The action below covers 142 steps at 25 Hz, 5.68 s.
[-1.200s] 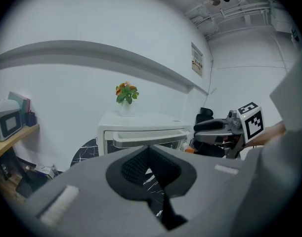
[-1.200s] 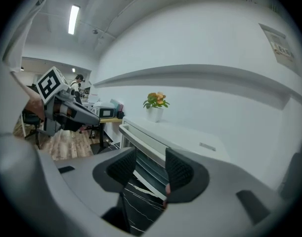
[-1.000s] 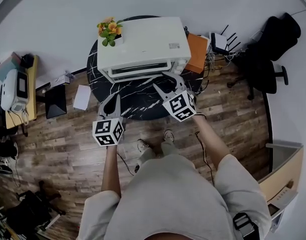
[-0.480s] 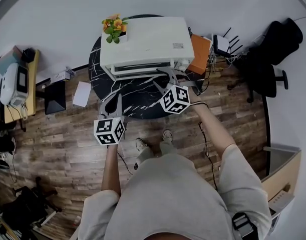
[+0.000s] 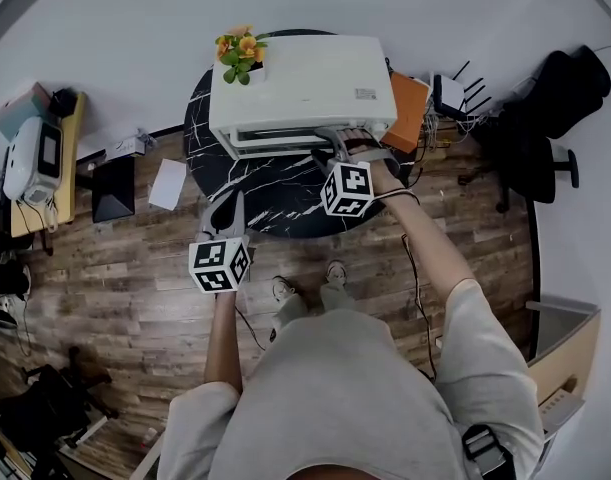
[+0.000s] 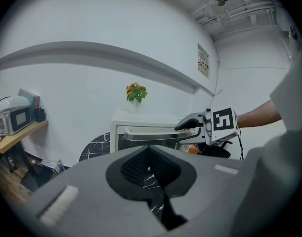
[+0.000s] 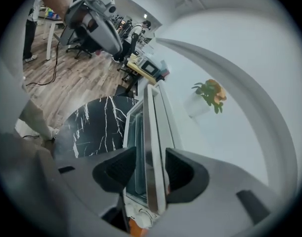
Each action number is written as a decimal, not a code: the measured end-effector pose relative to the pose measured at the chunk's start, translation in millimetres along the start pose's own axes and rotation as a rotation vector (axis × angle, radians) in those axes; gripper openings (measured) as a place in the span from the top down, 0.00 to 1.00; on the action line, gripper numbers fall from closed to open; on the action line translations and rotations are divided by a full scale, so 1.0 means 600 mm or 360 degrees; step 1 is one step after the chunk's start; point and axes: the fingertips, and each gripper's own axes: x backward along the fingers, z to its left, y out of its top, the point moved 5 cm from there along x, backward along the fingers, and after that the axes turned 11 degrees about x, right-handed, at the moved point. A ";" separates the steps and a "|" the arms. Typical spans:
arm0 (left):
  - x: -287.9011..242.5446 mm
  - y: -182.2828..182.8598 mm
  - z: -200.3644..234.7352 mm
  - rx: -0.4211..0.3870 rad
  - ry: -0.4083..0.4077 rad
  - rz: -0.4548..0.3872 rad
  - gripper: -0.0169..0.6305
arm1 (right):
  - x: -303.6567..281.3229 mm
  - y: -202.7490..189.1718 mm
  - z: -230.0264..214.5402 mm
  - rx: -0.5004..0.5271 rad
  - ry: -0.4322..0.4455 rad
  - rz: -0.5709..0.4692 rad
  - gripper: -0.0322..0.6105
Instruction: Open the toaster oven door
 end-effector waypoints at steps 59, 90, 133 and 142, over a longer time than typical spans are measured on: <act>0.079 -0.019 0.010 -0.0034 -0.0147 0.0014 0.96 | 0.011 0.037 0.092 -0.0008 0.0150 0.0251 0.80; 0.162 -0.059 -0.038 -0.0056 -0.0078 0.0015 0.96 | 0.024 0.057 0.190 -0.0036 0.0120 0.0283 0.81; 0.189 -0.180 -0.056 0.0014 -0.0110 0.0115 0.96 | 0.008 0.067 0.340 0.0020 0.0077 0.0324 0.83; 0.169 -0.209 -0.042 0.0032 -0.0122 0.0123 0.96 | -0.003 0.068 0.367 0.0040 0.0010 0.0350 0.83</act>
